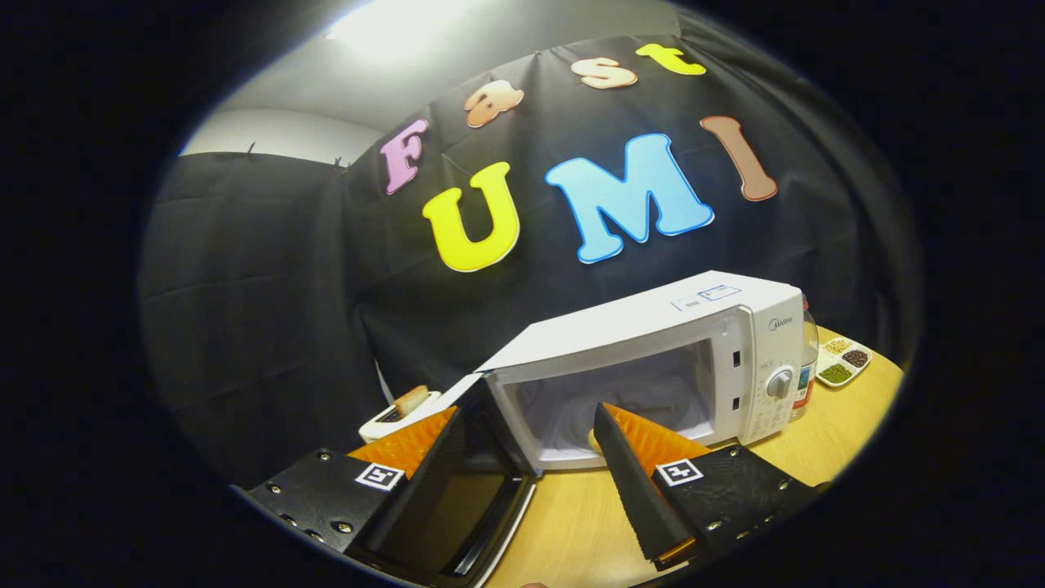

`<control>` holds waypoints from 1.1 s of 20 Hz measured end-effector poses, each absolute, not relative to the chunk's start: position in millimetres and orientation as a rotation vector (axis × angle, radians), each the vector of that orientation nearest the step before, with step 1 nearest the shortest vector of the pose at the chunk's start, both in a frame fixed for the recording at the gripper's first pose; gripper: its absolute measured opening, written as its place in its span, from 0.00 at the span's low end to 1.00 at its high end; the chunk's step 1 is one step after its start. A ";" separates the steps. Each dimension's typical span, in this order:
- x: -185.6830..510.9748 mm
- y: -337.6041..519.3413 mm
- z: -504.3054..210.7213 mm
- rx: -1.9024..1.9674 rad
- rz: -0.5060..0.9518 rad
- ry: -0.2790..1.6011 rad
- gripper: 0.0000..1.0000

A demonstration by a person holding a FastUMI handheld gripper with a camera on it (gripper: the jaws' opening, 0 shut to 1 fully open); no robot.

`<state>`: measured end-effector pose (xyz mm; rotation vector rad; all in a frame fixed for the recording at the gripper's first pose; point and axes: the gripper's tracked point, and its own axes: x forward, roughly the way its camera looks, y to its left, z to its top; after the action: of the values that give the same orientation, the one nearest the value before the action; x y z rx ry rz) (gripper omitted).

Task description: Open the microwave, put the food inside, and close the microwave door.

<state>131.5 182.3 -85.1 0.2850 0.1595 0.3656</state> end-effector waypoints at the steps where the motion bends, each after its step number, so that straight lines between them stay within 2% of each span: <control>1: 116.5 191.9 -77.9 0.281 0.391 0.157 0.97; 12: -26.6 318.9 -45.0 0.235 0.730 0.150 0.96; 14: -44.9 337.6 -50.4 0.215 0.781 0.157 0.83; 15: -51.0 344.9 -59.6 0.197 0.798 0.174 0.71; 17: -63.2 355.9 -81.8 0.169 0.836 0.234 0.36; 18: -68.1 365.5 -99.7 0.146 0.855 0.283 0.35; 21: -62.0 353.6 -145.9 0.093 0.797 0.380 0.07; 22: -60.5 354.3 -163.6 0.094 0.786 0.417 0.07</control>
<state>-60.5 354.3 -163.6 0.0940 0.4172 0.7863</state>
